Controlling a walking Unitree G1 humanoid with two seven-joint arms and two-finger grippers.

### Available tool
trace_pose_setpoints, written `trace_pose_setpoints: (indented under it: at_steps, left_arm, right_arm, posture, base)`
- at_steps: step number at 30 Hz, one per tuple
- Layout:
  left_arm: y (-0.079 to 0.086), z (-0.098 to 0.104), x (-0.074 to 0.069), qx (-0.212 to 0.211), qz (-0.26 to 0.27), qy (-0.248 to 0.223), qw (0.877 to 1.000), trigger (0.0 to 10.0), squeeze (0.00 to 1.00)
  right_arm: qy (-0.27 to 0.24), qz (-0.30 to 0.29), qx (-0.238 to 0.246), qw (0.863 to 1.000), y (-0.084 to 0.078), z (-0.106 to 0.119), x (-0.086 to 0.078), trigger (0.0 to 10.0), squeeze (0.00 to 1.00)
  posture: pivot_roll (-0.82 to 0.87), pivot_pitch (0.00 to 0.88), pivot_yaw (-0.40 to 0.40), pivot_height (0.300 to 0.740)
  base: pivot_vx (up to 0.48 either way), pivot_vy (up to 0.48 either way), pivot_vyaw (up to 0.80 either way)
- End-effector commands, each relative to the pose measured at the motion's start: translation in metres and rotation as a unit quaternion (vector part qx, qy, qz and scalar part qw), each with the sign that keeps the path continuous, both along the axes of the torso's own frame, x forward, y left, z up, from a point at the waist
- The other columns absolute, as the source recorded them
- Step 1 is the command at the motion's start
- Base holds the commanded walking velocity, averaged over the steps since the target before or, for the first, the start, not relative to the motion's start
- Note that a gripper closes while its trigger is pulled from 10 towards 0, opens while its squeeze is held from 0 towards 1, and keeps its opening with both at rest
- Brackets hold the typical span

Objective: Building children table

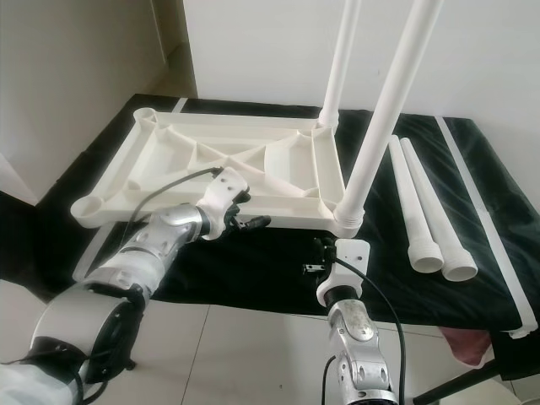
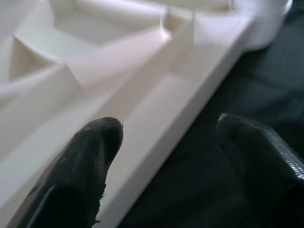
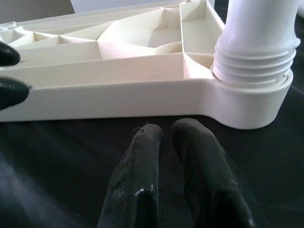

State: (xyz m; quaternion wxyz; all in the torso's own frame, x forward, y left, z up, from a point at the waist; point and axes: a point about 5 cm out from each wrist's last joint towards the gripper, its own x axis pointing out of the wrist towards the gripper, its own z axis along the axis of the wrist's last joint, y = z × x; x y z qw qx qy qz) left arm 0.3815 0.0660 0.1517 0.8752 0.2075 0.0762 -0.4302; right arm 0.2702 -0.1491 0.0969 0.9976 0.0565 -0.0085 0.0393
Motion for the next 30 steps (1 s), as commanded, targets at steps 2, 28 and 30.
trace_pose_setpoints:
  at_steps: [2,28,30]
  left_arm:
    - [0.002,-0.005,0.000,0.021,0.012,0.004,1.000,10.0,0.00]
    - [0.014,0.007,0.011,0.003,0.065,0.019,0.998,10.0,0.00]
    - [0.016,0.008,0.012,-0.004,0.076,0.024,0.997,10.0,0.00]
  right_arm:
    - [0.004,0.006,0.000,1.000,0.000,0.000,-0.002,10.0,0.00]
    - [-0.005,0.020,0.015,1.000,0.010,0.013,-0.024,10.0,0.00]
    - [-0.003,0.021,0.014,1.000,0.010,0.013,-0.027,10.0,0.00]
  posture:
    - [-0.03,0.020,0.012,0.740]
    - [-0.09,0.121,0.042,0.740]
    - [-0.09,0.139,0.041,0.740]
  base:
    - [0.000,0.000,0.00]
    - [0.000,0.000,0.00]
    - [0.000,0.000,0.00]
